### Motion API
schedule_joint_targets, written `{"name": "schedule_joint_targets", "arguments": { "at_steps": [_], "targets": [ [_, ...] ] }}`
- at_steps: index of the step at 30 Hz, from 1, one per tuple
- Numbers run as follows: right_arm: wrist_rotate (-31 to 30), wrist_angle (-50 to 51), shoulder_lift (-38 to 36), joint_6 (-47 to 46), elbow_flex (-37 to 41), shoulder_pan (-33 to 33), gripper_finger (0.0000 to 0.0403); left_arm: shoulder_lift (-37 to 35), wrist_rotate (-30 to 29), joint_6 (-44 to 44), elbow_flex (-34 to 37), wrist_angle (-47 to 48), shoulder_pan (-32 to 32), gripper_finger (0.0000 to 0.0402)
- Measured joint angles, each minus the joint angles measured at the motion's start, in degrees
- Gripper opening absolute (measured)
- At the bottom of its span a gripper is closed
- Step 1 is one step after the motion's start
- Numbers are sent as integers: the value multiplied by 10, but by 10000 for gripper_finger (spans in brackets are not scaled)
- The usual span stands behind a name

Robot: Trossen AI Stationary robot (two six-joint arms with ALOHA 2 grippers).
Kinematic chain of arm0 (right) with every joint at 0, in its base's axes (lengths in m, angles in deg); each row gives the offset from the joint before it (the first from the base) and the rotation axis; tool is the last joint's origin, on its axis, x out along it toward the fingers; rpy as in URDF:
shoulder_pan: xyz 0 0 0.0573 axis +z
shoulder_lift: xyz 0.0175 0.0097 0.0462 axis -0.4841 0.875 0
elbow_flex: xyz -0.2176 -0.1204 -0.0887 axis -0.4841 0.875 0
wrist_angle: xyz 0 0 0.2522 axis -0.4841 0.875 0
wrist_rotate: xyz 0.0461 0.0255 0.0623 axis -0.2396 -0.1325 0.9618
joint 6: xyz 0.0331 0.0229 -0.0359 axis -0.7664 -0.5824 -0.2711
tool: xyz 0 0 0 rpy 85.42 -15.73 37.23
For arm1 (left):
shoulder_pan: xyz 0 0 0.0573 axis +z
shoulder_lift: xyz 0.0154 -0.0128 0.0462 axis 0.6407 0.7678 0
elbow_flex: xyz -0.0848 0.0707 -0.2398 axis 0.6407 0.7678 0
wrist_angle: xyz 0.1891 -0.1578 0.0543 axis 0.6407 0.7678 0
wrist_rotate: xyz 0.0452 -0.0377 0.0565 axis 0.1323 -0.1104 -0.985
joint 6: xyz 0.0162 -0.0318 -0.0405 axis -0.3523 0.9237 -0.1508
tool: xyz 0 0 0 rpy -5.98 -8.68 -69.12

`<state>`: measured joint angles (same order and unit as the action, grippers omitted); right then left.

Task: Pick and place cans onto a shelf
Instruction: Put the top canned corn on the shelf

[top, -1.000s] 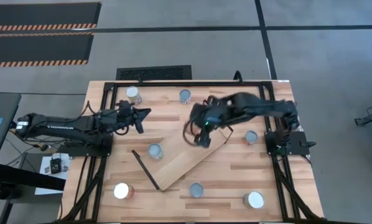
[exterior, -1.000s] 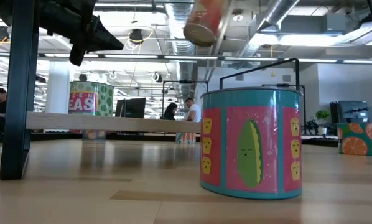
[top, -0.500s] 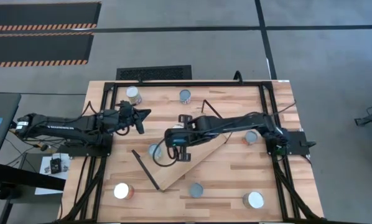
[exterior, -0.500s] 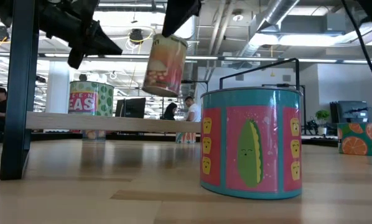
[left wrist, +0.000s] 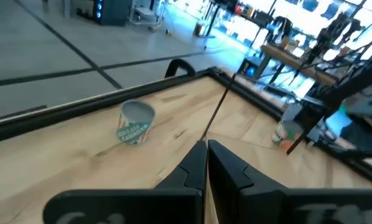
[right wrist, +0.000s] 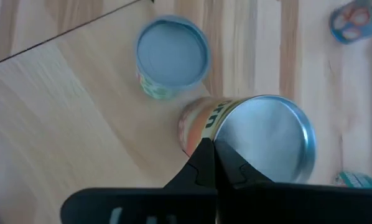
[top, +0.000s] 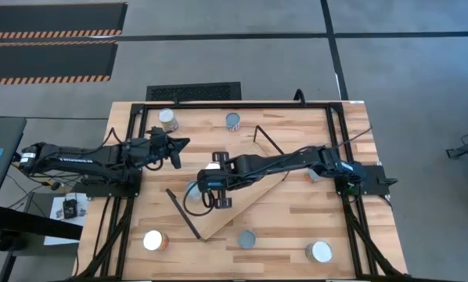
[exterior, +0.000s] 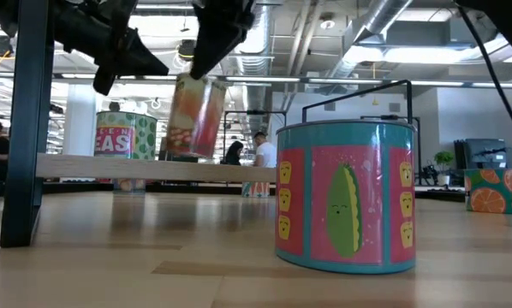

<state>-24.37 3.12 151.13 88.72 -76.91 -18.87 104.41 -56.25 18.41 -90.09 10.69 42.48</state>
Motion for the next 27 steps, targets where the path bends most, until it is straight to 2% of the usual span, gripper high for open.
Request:
{"name": "schedule_joint_targets", "arguments": {
  "at_steps": [12,19,27],
  "targets": [
    [1,9,10,10,-1,-1,0,1,1,4,1,-1,0,0],
    [28,4,10,11,-1,-5,0,1,1,4,1,0,0,0],
    [30,6,10,11,-1,-10,19,1,0,4,1,0,0,0]
  ]
}}
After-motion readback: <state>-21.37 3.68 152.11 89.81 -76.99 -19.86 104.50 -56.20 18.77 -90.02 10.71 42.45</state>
